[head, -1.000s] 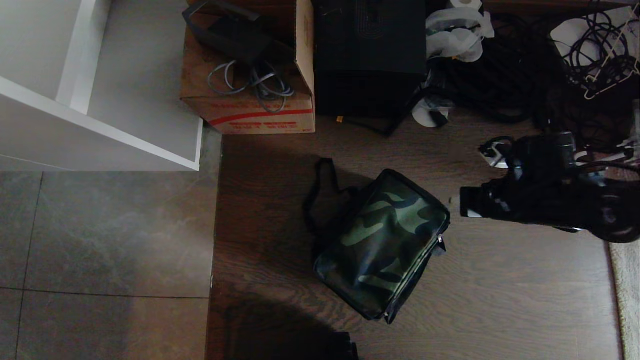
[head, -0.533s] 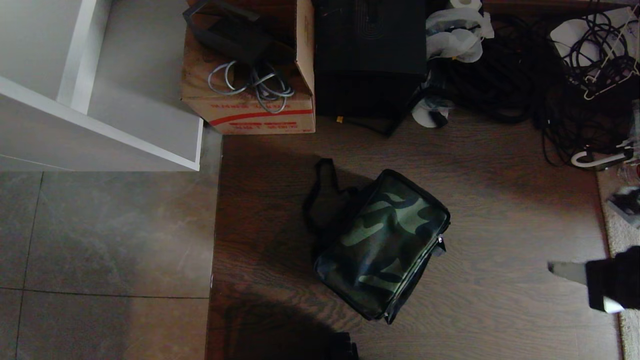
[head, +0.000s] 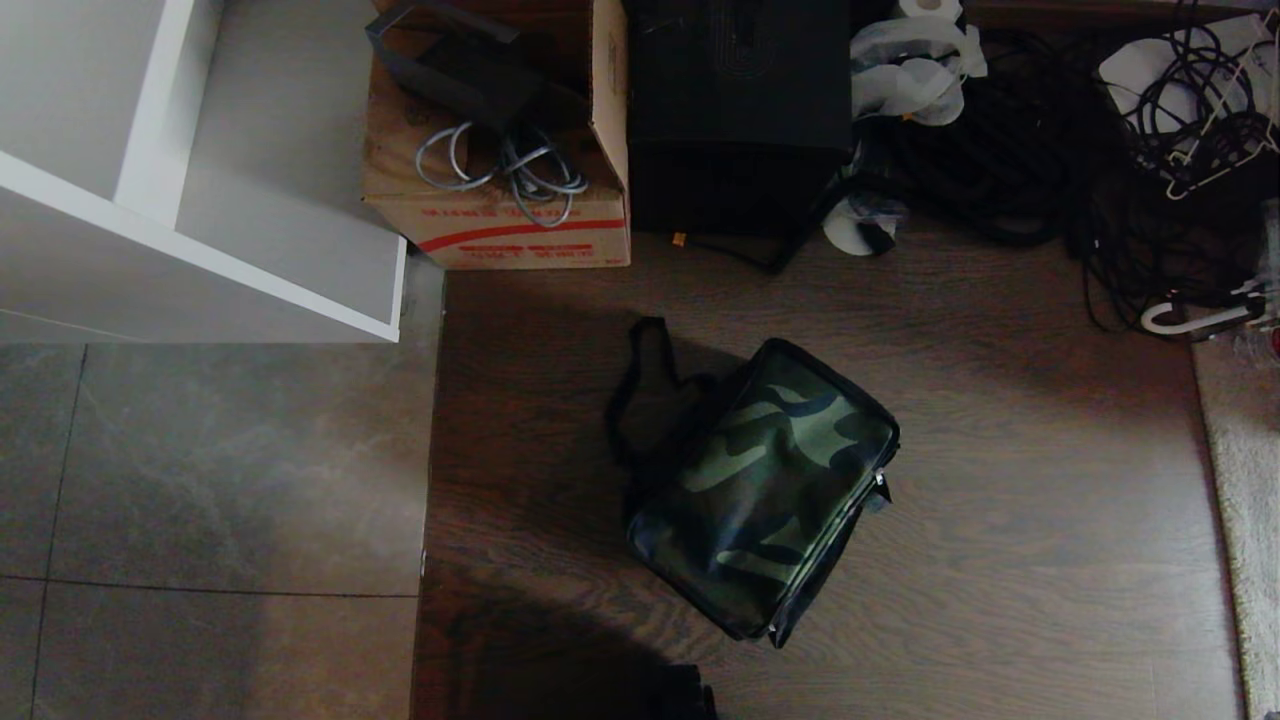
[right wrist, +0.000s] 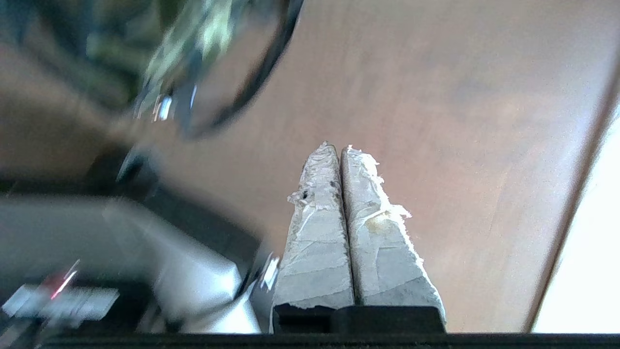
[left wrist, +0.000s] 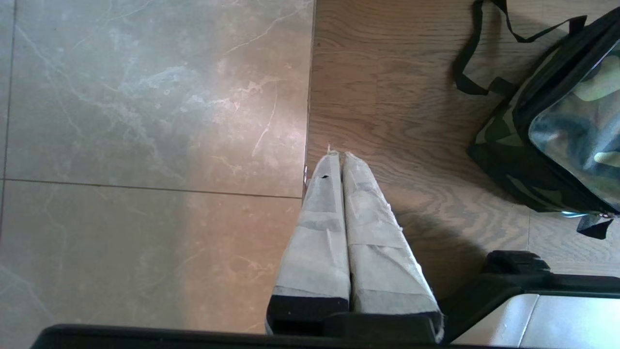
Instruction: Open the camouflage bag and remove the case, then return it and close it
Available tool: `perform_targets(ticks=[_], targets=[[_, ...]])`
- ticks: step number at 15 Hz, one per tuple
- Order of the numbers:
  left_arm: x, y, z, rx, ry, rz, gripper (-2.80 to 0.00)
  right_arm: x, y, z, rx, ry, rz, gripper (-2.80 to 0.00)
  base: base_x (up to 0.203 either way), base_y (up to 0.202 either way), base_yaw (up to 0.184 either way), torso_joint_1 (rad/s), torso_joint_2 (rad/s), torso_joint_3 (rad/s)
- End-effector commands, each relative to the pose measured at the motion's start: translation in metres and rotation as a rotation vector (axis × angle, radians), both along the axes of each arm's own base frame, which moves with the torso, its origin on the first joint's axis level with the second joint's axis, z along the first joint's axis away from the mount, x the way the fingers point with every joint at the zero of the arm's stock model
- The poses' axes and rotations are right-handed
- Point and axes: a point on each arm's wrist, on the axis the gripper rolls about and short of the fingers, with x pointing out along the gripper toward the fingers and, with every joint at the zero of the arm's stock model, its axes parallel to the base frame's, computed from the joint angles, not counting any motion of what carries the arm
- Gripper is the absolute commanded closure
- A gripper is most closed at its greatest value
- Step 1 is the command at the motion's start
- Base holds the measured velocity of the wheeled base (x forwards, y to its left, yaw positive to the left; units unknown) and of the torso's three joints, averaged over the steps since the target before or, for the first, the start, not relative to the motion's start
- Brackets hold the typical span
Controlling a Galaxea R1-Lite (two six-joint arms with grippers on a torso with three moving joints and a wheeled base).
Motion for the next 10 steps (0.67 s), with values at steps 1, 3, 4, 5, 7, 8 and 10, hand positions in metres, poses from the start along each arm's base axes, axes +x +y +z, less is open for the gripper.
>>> perform_targets(ticks=[1, 3, 4, 5, 7, 8, 10], targets=[[0.0, 0.0, 0.0, 0.0, 0.0, 0.0, 0.0, -0.0044, -0.0001, -0.0068, 0.014, -0.051, 0.03, 0.0, 0.0, 0.0, 0.0, 0.0, 0.0, 0.0], [0.0, 0.0, 0.0, 0.0, 0.0, 0.0, 0.0, -0.0043, 0.0002, -0.0065, 0.03, -0.066, 0.057, 0.0, 0.0, 0.0, 0.0, 0.0, 0.0, 0.0], [0.0, 0.0, 0.0, 0.0, 0.0, 0.0, 0.0, -0.0041, 0.0002, -0.0063, 0.048, -0.072, 0.055, 0.0, 0.0, 0.0, 0.0, 0.0, 0.0, 0.0], [0.0, 0.0, 0.0, 0.0, 0.0, 0.0, 0.0, -0.0041, 0.0003, -0.0065, 0.093, -0.069, 0.046, 0.0, 0.0, 0.0, 0.0, 0.0, 0.0, 0.0], [0.0, 0.0, 0.0, 0.0, 0.0, 0.0, 0.0, -0.0049, 0.0007, -0.0113, 0.155, -0.007, 0.051, 0.0, 0.0, 0.0, 0.0, 0.0, 0.0, 0.0], [0.0, 0.0, 0.0, 0.0, 0.0, 0.0, 0.0, -0.0055, 0.0008, -0.0129, 0.158, 0.0, 0.06, 0.0, 0.0, 0.0, 0.0, 0.0, 0.0, 0.0], [0.0, 0.0, 0.0, 0.0, 0.0, 0.0, 0.0, -0.0053, 0.0008, -0.0131, 0.159, 0.001, 0.054, 0.0, 0.0, 0.0, 0.0, 0.0, 0.0, 0.0]])
